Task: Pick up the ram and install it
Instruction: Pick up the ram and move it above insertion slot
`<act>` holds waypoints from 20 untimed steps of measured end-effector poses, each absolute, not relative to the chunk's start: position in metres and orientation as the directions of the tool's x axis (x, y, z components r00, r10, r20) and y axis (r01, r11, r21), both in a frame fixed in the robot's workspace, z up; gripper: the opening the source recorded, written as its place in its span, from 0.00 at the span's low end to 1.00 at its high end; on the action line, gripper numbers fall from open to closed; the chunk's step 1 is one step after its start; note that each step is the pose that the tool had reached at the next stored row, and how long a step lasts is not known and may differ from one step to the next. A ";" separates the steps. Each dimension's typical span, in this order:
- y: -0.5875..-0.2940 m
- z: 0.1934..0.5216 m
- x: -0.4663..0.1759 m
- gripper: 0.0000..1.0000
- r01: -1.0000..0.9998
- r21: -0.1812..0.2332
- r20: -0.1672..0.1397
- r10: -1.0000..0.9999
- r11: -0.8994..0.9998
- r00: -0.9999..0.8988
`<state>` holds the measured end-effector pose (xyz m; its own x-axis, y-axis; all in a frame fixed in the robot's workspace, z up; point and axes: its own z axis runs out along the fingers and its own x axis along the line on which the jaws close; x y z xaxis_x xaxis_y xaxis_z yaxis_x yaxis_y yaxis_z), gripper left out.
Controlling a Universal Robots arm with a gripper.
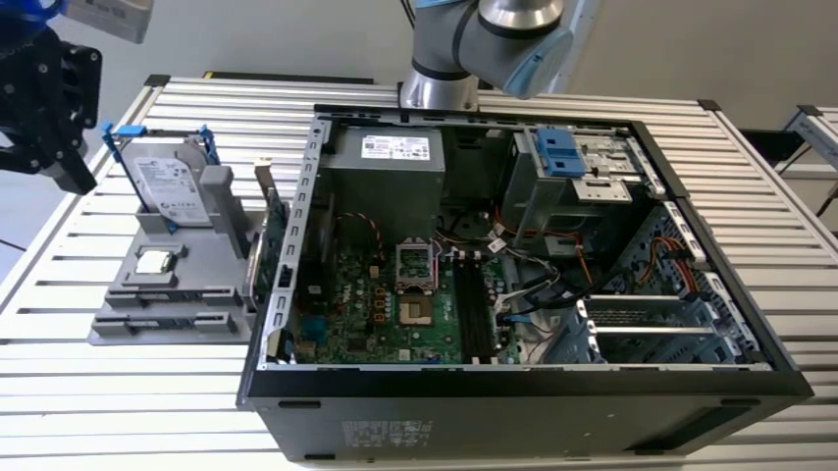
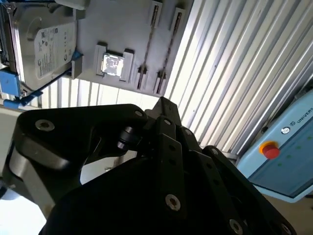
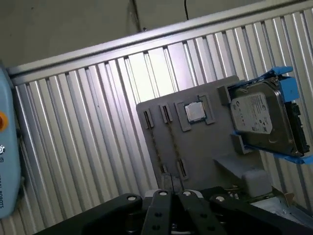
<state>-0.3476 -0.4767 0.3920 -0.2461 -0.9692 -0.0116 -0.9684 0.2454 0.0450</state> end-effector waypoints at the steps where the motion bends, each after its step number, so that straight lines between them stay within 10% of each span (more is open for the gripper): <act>1: -0.477 0.392 -0.348 0.00 -0.972 0.045 -0.012 -0.973 0.231 -0.231; 20: -0.477 0.392 -0.348 0.00 -0.997 0.045 -0.012 -0.998 -0.068 0.068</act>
<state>-0.3475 -0.4767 0.3920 0.0679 -0.9976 -0.0115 -0.9966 -0.0684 0.0450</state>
